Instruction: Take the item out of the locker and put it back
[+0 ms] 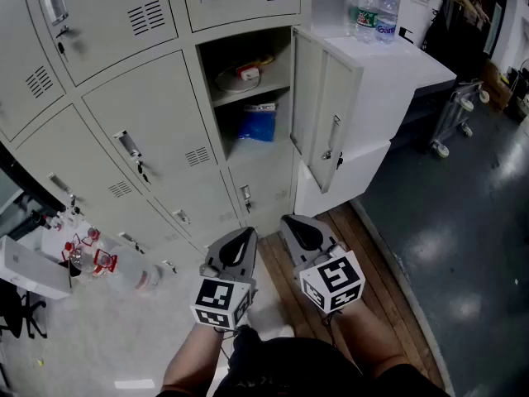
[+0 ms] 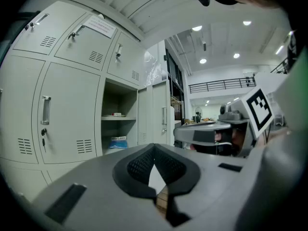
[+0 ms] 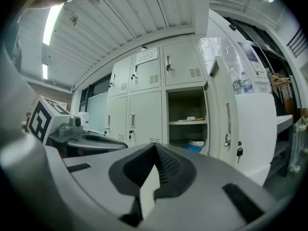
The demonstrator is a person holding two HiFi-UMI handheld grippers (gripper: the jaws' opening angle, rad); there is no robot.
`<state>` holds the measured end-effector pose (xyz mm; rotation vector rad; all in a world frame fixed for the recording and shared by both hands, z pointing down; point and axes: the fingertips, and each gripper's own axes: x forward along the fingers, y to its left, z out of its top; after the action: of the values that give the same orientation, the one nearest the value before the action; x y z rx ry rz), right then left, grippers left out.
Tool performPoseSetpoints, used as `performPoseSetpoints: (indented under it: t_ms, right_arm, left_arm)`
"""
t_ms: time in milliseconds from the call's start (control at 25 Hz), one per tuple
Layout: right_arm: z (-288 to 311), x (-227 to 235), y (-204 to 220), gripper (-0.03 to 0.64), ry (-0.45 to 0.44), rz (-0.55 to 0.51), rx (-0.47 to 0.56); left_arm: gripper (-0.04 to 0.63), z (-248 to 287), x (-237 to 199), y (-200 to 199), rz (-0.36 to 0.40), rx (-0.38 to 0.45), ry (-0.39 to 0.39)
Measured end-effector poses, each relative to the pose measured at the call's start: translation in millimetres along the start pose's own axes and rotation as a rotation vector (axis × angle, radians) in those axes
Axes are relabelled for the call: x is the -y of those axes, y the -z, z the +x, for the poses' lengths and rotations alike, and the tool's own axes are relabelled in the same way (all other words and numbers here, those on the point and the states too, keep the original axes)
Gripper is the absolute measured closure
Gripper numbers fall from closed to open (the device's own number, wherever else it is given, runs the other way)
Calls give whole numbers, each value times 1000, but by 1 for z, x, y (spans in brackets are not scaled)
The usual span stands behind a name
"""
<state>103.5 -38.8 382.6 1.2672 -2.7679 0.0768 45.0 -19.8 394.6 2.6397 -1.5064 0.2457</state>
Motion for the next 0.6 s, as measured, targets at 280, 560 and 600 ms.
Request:
performPoseSetpoints:
  t_ms: [280,560,600]
  right_arm:
    - [8,-3,1,616,-22,23,5]
    - [30,-9,-3,616,-18,17,3]
    - [34,-9,-4,615,-15,15,2]
  left_arm:
    - [592,0,-5,2,7,-5,-1]
    - [592,3,-26,1,-5,-7,16]
    - [592,3,-30,1,-5,-7,20]
